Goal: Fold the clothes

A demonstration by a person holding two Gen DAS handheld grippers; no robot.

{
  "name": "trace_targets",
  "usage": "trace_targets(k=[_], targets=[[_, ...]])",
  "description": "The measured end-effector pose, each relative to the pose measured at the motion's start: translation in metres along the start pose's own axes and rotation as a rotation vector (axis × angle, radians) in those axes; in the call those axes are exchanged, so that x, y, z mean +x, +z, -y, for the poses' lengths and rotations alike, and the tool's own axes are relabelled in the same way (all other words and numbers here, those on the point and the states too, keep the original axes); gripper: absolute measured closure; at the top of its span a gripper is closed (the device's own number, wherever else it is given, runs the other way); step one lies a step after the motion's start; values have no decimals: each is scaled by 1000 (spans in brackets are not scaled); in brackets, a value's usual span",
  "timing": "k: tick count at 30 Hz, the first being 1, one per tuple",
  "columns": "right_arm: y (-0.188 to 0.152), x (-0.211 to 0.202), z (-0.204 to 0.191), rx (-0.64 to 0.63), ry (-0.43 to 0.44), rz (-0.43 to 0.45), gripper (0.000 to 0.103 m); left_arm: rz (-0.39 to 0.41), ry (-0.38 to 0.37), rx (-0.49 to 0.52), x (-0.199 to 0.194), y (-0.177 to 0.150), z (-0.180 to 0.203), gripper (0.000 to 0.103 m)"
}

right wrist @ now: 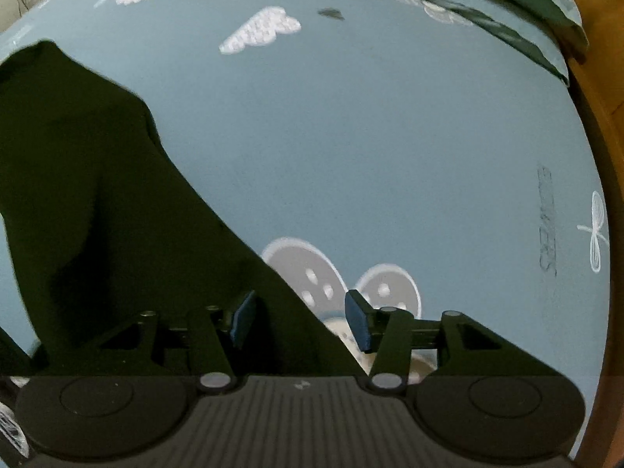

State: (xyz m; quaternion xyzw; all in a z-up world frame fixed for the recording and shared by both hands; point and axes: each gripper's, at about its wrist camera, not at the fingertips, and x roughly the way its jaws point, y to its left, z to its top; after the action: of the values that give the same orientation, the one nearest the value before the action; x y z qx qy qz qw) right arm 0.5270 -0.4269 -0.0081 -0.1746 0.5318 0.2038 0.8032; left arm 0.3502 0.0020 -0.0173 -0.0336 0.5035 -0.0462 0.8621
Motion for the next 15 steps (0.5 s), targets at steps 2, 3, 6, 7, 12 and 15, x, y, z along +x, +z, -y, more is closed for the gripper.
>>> trace_targets(k=[2, 3, 6, 7, 12, 15], targets=[[-7, 8, -3, -28, -11, -17, 45, -7, 4, 15, 2, 2, 5, 37], [-10, 12, -5, -40, -14, -20, 45, -10, 7, 21, 3, 3, 8, 37], [-14, 12, -10, -50, -1, -2, 46, -15, 9, 39, 5, 5, 14, 37], [-15, 11, -12, -51, 7, 2, 49, -17, 8, 43, 6, 5, 15, 37], [-19, 2, -39, -126, -75, 30, 95, -22, 9, 66, 7, 4, 21, 37], [-18, -8, -50, -145, -165, 64, 95, -25, 16, 78, 8, 5, 23, 37]])
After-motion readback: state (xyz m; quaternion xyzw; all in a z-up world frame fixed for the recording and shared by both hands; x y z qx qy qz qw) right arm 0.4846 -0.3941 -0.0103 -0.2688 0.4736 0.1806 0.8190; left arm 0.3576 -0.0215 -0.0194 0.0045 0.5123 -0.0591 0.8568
